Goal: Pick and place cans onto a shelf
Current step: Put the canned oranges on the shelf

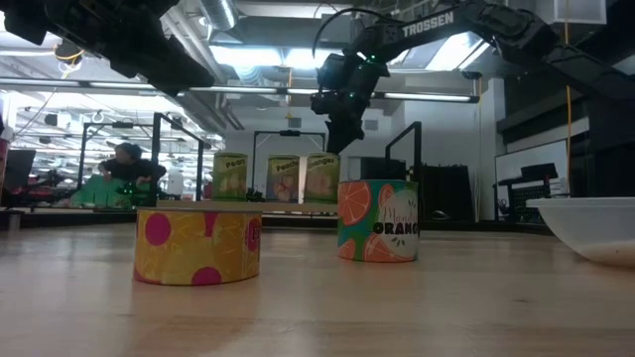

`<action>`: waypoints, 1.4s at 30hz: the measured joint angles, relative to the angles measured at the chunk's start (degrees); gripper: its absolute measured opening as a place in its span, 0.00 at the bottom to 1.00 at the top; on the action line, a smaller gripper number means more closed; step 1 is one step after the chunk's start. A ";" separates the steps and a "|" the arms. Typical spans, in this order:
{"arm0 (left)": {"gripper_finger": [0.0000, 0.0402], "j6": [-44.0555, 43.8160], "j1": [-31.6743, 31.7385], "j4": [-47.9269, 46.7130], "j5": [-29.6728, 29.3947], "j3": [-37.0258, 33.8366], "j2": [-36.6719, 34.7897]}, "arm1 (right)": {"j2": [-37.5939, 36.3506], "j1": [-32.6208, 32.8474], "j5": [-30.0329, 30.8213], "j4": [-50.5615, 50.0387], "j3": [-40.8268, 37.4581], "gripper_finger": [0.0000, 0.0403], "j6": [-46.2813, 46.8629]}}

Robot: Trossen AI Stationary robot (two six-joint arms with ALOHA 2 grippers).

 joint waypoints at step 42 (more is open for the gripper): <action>0.17 -0.01 0.00 0.00 0.00 0.00 0.00 | -0.02 -0.52 1.59 0.49 -0.04 0.22 -0.04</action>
